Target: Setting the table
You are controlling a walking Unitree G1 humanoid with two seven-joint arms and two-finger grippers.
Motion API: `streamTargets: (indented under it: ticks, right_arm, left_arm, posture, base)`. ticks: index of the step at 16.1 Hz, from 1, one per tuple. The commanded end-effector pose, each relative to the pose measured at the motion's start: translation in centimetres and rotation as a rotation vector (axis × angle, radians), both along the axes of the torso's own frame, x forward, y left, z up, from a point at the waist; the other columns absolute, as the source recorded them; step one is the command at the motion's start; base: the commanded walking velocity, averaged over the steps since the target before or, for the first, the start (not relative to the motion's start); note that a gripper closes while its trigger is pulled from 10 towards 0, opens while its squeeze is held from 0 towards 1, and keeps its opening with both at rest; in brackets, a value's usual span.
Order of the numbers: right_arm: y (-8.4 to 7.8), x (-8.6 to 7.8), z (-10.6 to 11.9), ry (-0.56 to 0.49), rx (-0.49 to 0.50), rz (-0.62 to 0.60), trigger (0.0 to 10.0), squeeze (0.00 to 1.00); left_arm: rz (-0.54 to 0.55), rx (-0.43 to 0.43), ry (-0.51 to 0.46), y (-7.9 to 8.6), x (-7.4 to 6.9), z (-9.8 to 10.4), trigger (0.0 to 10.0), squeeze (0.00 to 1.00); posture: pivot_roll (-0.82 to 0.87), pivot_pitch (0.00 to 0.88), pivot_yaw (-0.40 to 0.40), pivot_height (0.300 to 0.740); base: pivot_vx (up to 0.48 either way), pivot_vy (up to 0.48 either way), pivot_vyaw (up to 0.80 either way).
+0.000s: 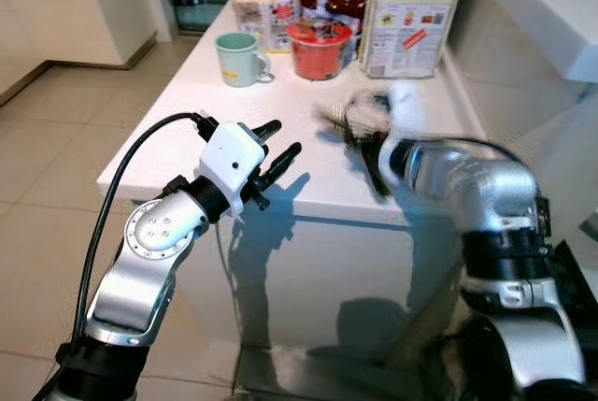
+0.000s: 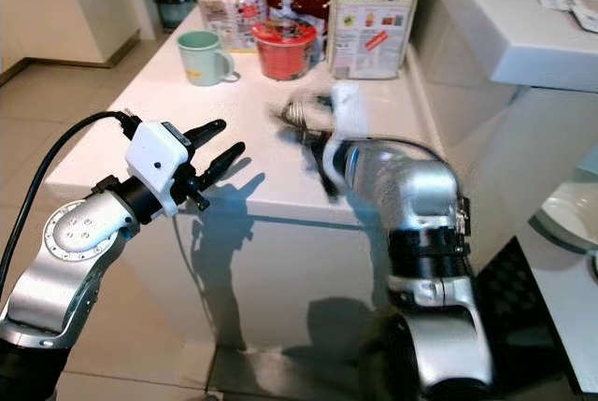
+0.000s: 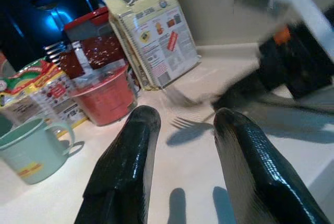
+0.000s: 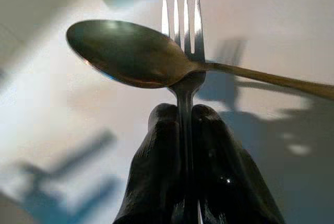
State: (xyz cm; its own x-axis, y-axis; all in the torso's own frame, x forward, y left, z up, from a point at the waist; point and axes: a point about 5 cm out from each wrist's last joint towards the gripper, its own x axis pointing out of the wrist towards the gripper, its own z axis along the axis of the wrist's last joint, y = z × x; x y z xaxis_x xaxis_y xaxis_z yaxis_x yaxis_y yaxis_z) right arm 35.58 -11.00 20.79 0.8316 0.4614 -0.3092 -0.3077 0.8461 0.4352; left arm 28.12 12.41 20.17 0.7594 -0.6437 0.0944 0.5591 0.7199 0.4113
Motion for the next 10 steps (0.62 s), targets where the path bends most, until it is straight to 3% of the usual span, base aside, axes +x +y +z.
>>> streamTargets:
  ticks: [1, 2, 3, 5, 10]
  right_arm:
    - [-0.7, 0.3, 1.5, -0.02, 0.138, -0.016, 0.0, 0.0]
    - [-0.7, 0.2, 1.5, -0.009, 0.178, -0.012, 0.0, 0.0]
    - [-1.2, 0.5, 1.4, 0.033, 0.292, -0.044, 0.0, 0.0]
    - [-2.2, 0.9, 1.1, 0.073, 0.423, -0.116, 0.0, 0.0]
    - [-1.9, 0.9, 1.7, 0.075, 0.465, -0.118, 0.0, 0.0]
  left_arm:
    - [-0.008, 0.014, -0.006, 0.0, 0.1, 0.1, 10.0, 0.0]
    - [-0.008, 0.013, -0.007, -0.1, 0.1, 0.1, 10.0, 0.0]
    - [-0.009, 0.011, -0.007, -0.1, 0.1, 0.1, 10.0, 0.0]
    - [-0.009, 0.01, -0.007, -0.1, 0.1, 0.0, 10.0, 0.0]
    - [-0.007, 0.013, -0.013, -0.1, 0.1, 0.1, 10.0, 0.0]
  posture:
    - [0.0, 0.0, 0.014, 0.74]
    - [0.0, 0.0, 0.014, 0.74]
    - [0.0, 0.0, 0.014, 0.74]
    - [0.0, 0.0, 0.012, 0.74]
    - [0.0, 0.0, 0.013, 0.74]
  base:
    - [0.0, 0.0, 0.0]
    - [0.0, 0.0, 0.0]
    - [0.0, 0.0, 0.0]
    - [0.0, 0.0, 0.0]
    - [0.0, 0.0, 0.0]
